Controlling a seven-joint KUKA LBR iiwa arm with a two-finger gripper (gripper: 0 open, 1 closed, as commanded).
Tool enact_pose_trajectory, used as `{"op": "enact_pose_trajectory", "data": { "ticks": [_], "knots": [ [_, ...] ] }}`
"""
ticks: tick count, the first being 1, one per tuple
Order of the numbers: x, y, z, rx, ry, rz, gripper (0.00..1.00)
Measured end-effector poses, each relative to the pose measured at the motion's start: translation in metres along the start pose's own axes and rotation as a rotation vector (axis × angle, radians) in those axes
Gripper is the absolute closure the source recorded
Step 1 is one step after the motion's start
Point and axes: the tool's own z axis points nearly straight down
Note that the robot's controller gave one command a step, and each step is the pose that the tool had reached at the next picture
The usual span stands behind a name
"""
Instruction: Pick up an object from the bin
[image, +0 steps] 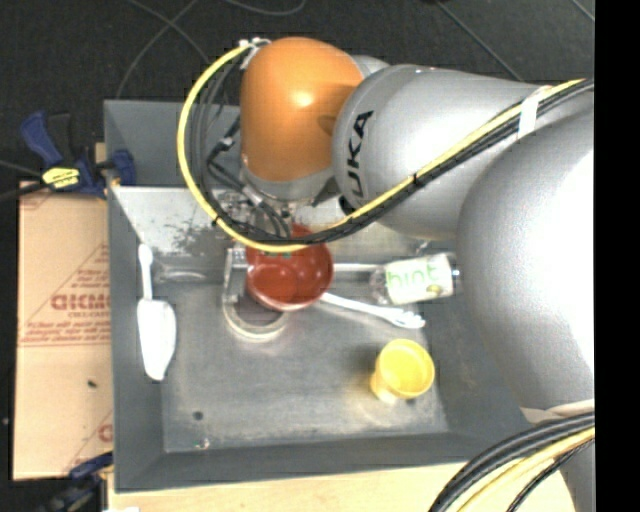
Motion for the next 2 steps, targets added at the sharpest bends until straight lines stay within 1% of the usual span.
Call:
{"op": "enact_pose_trajectory", "data": {
  "ticks": [1, 2],
  "knots": [
    [0.0, 0.0, 0.0, 0.0, 0.0, 0.0, 0.0],
    [-0.002, -0.052, 0.029, 0.002, -0.001, -0.091, 0.0]
  ]
}}
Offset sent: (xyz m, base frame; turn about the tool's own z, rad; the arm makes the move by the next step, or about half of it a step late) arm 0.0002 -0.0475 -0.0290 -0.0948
